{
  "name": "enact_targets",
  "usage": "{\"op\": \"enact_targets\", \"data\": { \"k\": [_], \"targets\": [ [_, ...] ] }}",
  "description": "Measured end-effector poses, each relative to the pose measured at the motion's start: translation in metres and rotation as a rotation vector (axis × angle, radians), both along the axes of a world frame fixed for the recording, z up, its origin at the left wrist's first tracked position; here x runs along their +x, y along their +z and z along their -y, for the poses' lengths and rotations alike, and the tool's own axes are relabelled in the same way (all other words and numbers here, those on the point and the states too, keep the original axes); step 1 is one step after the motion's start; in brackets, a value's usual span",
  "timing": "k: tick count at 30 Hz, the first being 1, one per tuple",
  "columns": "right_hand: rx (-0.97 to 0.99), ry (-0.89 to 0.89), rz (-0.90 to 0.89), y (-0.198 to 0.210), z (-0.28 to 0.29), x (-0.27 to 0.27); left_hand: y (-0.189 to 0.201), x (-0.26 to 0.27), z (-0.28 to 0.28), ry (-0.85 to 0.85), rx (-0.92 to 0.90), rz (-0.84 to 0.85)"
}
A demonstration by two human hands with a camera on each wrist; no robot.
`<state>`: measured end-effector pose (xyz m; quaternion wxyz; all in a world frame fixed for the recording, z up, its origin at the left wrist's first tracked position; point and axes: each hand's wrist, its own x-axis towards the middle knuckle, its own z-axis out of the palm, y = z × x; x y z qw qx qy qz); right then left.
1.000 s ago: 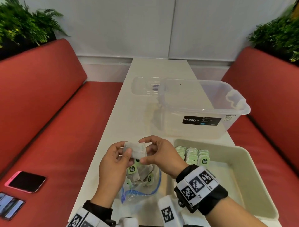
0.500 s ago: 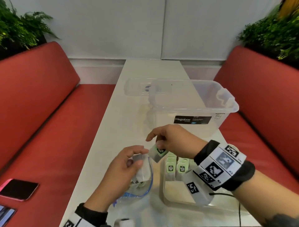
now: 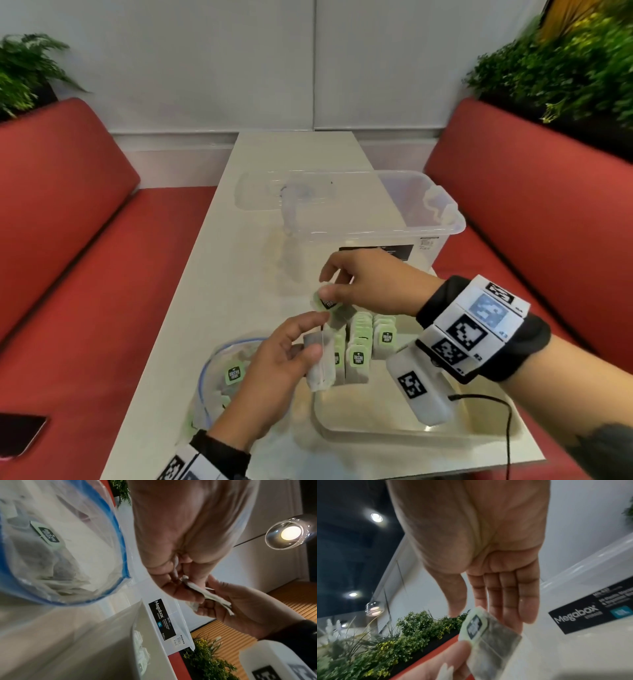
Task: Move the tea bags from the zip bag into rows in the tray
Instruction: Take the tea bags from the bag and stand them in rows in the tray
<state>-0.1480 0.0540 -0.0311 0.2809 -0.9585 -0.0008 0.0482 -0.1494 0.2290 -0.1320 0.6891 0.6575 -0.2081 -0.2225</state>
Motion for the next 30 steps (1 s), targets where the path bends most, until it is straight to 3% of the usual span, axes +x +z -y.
{"op": "enact_targets", "data": {
  "k": [17, 21, 30],
  "targets": [
    [0.155, -0.090, 0.048, -0.016, 0.033, -0.012, 0.015, -0.003, 0.026, -0.025, -0.002, 0.106],
    [0.225, -0.054, -0.011, -0.021, 0.038, -0.018, 0.014, -0.003, 0.030, -0.035, -0.006, 0.114],
    [-0.084, 0.084, 0.022, -0.022, 0.048, -0.024, 0.002, -0.002, 0.038, -0.162, 0.219, 0.241]
  ]
}}
